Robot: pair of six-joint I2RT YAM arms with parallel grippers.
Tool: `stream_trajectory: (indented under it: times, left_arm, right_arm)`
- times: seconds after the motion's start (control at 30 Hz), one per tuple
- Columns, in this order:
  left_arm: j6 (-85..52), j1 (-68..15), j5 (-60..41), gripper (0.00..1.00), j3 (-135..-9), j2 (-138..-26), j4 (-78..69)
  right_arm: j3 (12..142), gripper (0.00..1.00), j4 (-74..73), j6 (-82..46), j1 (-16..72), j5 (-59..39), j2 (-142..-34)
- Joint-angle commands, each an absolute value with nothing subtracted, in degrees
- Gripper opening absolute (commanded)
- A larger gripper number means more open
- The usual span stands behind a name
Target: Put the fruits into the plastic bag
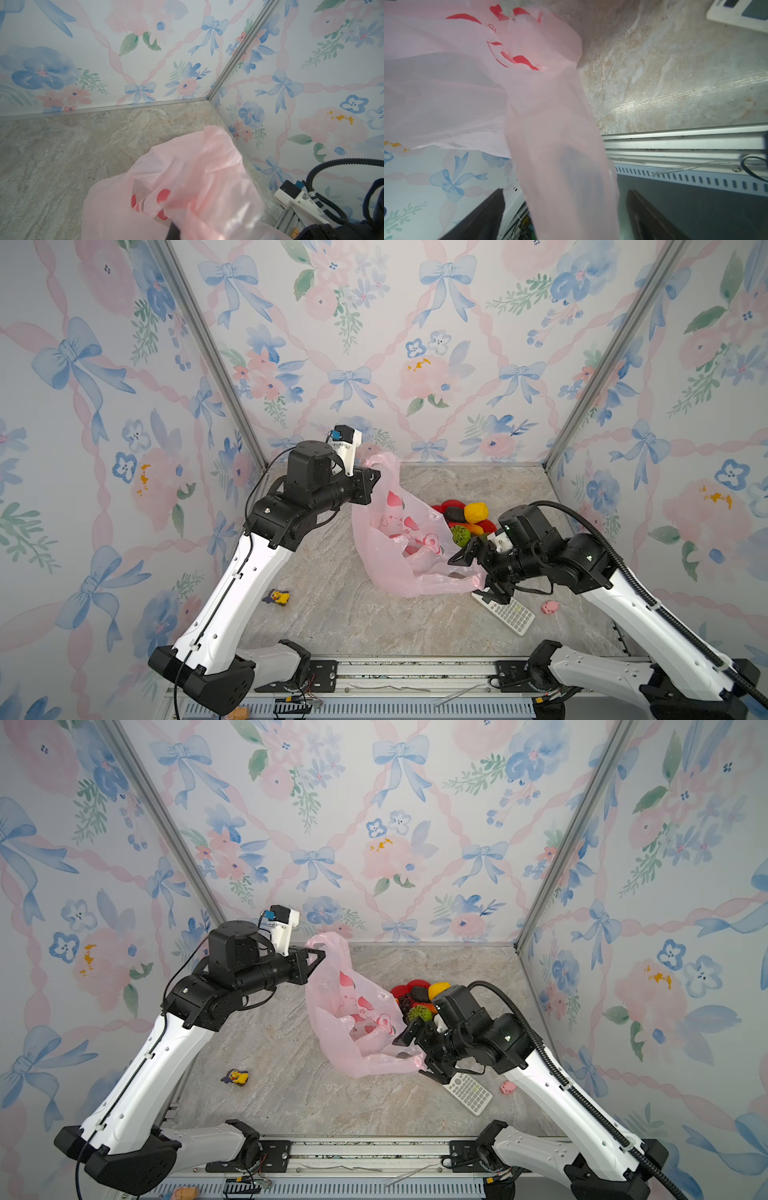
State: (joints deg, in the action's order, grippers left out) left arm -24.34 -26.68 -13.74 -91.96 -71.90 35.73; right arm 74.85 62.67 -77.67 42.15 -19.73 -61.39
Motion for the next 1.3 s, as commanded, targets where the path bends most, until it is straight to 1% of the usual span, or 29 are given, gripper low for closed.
stream_trajectory:
  times: [0.0,0.07,0.13,0.2,0.23,0.3,0.33,0.37,0.4,0.43,0.5,0.6,0.7,0.8,0.87,0.97,1.07,1.2,1.27]
  left_arm:
    - [-25.2,-26.9,-12.6,0.0,-91.0,-70.4,34.5]
    - [-25.2,-27.0,-12.4,0.0,-90.7,-70.2,34.5]
    - [-25.0,-26.9,-12.2,0.0,-90.6,-70.1,34.5]
    - [-24.6,-26.9,-12.1,0.0,-90.6,-70.1,34.5]
    - [-24.4,-27.0,-12.0,0.0,-90.6,-70.0,34.5]
    - [-23.4,-26.8,-12.2,0.0,-90.5,-70.0,34.6]
    - [-22.8,-26.8,-12.5,0.05,-90.5,-69.9,34.7]
    - [-22.4,-26.5,-12.9,0.16,-90.6,-69.8,34.8]
    - [-22.1,-26.2,-13.4,0.27,-90.6,-69.5,34.8]
    - [-21.8,-25.8,-13.9,0.34,-90.7,-69.4,34.9]
    - [-21.2,-24.1,-15.2,0.42,-91.1,-68.9,35.4]
    - [-20.1,-20.3,-18.1,0.46,-92.6,-69.0,37.4]
    - [-18.1,-19.9,-16.0,0.46,-93.4,-68.6,38.8]
    - [-17.3,-19.8,-15.6,0.42,-93.4,-69.0,39.5]
    - [-17.3,-19.7,-14.7,0.31,-93.6,-69.7,40.3]
    - [-17.2,-19.6,-12.5,0.13,-94.8,-71.0,42.5]
    - [-17.6,-19.5,-11.4,0.0,-95.5,-71.2,42.7]
    - [-18.8,-19.6,-10.7,0.0,-95.9,-71.0,42.6]
    - [-19.7,-19.5,-8.6,0.0,-94.8,-70.5,42.7]
  right_arm:
    - [74.3,0.86,61.2,-80.5,43.2,-19.3,-60.9]
    - [74.4,0.76,61.2,-80.4,43.3,-19.2,-61.1]
    - [74.7,0.64,60.6,-80.3,43.3,-19.0,-61.2]
    - [75.5,0.46,60.6,-79.8,43.2,-18.7,-61.7]
    - [76.4,0.33,61.2,-79.1,43.2,-18.4,-62.1]
    - [78.6,0.14,63.2,-77.0,43.2,-17.8,-63.5]
    - [79.9,0.06,64.5,-75.7,43.2,-17.4,-64.4]
    - [81.5,0.0,66.0,-74.3,43.3,-16.9,-65.3]
    - [83.1,0.0,67.5,-72.9,43.3,-16.5,-66.2]
    - [84.3,0.0,68.7,-71.8,43.3,-15.9,-67.0]
    - [86.9,0.0,71.3,-69.6,43.3,-14.7,-68.3]
    - [89.1,0.0,73.2,-67.4,43.2,-14.1,-69.9]
    - [89.7,0.0,73.5,-66.5,43.2,-14.3,-70.7]
    - [89.8,0.0,73.1,-66.2,43.2,-14.6,-71.0]
    - [90.1,0.0,73.4,-65.7,43.2,-14.6,-71.2]
    - [90.2,0.0,73.9,-64.9,42.9,-14.2,-71.1]
    - [90.0,0.0,74.3,-64.3,42.6,-13.9,-70.7]
    - [89.9,0.0,73.4,-62.6,40.8,-14.5,-70.8]
    - [90.1,0.0,70.1,-61.1,38.7,-15.9,-71.9]
